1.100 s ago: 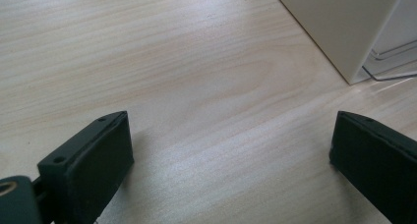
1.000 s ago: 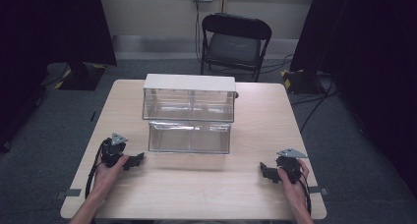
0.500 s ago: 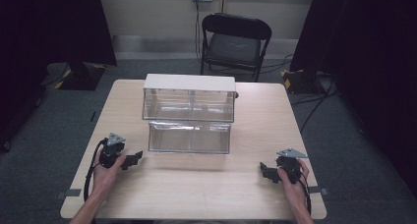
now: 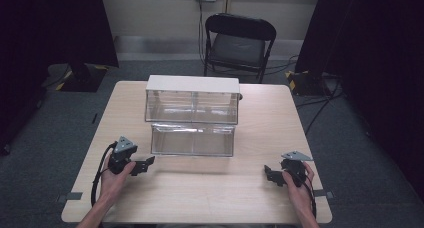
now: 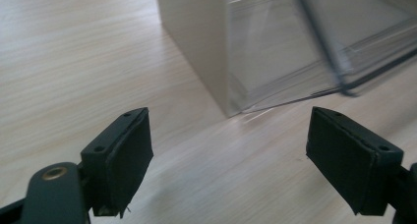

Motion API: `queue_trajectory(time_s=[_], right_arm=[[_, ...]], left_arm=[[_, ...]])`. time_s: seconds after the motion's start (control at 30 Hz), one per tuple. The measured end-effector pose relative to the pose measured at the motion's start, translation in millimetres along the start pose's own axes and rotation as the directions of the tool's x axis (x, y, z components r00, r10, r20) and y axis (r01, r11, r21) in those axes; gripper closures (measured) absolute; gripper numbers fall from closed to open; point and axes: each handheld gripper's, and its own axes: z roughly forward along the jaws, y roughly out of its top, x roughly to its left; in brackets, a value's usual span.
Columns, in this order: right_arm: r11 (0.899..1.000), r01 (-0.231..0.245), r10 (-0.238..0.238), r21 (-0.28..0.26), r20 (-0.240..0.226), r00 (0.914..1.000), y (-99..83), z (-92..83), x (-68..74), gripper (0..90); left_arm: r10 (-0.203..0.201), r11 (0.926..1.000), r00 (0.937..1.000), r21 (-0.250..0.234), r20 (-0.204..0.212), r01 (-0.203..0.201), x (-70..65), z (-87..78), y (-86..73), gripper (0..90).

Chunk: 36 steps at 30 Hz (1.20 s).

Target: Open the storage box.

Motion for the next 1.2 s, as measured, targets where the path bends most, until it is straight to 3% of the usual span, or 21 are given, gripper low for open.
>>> queue_trajectory(time_s=[0.13,0.37,0.5,0.6,1.0,1.2], right_arm=[[1.000,0.000,0.000,0.000,0.000,1.0000,0.0,0.0,0.0,10.5],[1.000,0.001,-0.001,0.000,0.000,1.0000,0.0,0.0,0.0,10.5],[1.000,0.000,0.000,0.001,0.001,1.0000,0.1,0.0,0.1,10.4],[1.000,0.000,0.000,0.001,0.000,1.0000,0.1,0.0,0.1,10.4],[1.000,0.001,-0.001,0.000,0.000,1.0000,0.1,0.0,0.1,10.4],[1.000,0.001,-0.001,0.000,0.000,1.0000,0.1,0.0,0.1,10.4]], left_arm=[[0.021,0.9997,0.9997,-0.015,0.016,-0.020,-6.8,0.1,3.4,16.3],[0.007,0.9990,0.9988,-0.045,0.049,-0.005,-6.6,2.0,5.4,15.7],[0.003,0.9994,0.9994,-0.035,0.034,-0.002,-7.5,4.7,6.7,16.2],[0.027,0.9994,0.9993,-0.022,0.027,-0.026,-9.5,6.7,9.3,16.2],[0.031,0.9983,0.9956,-0.051,0.089,-0.027,-16.0,6.3,15.3,15.4],[0.031,0.9980,0.9947,-0.058,0.098,-0.026,-17.5,7.6,15.5,15.5]])
